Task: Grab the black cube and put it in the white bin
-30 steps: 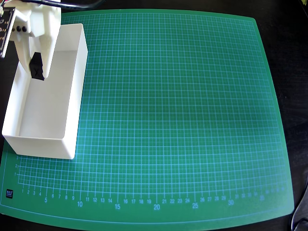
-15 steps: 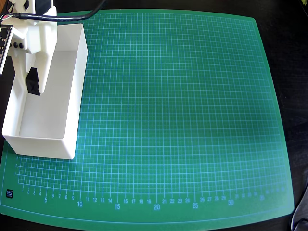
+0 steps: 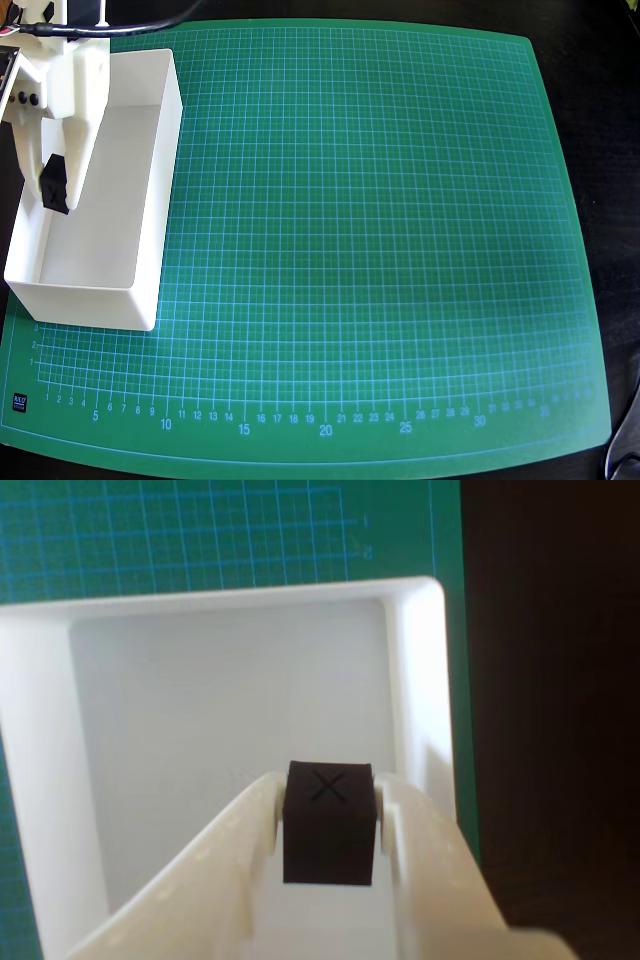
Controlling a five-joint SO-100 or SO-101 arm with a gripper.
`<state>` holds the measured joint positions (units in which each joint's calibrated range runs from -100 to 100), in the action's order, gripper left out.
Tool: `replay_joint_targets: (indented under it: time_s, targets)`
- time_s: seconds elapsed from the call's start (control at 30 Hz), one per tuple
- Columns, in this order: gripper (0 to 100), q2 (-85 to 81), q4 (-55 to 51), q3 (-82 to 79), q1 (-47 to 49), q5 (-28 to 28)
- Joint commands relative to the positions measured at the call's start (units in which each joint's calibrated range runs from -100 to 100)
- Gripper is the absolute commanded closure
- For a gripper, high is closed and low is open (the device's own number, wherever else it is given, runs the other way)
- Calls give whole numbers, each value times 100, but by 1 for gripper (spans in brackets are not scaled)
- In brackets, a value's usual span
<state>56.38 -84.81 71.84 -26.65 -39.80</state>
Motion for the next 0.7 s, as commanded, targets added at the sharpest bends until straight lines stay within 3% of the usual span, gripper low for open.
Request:
replay_joint_targets:
  time_s: [0.0, 0.27, 0.67]
  targets:
    - [99, -71, 113, 182, -7, -35]
    - [98, -62, 113, 173, -7, -35]
    - [87, -71, 70, 191, -7, -40]
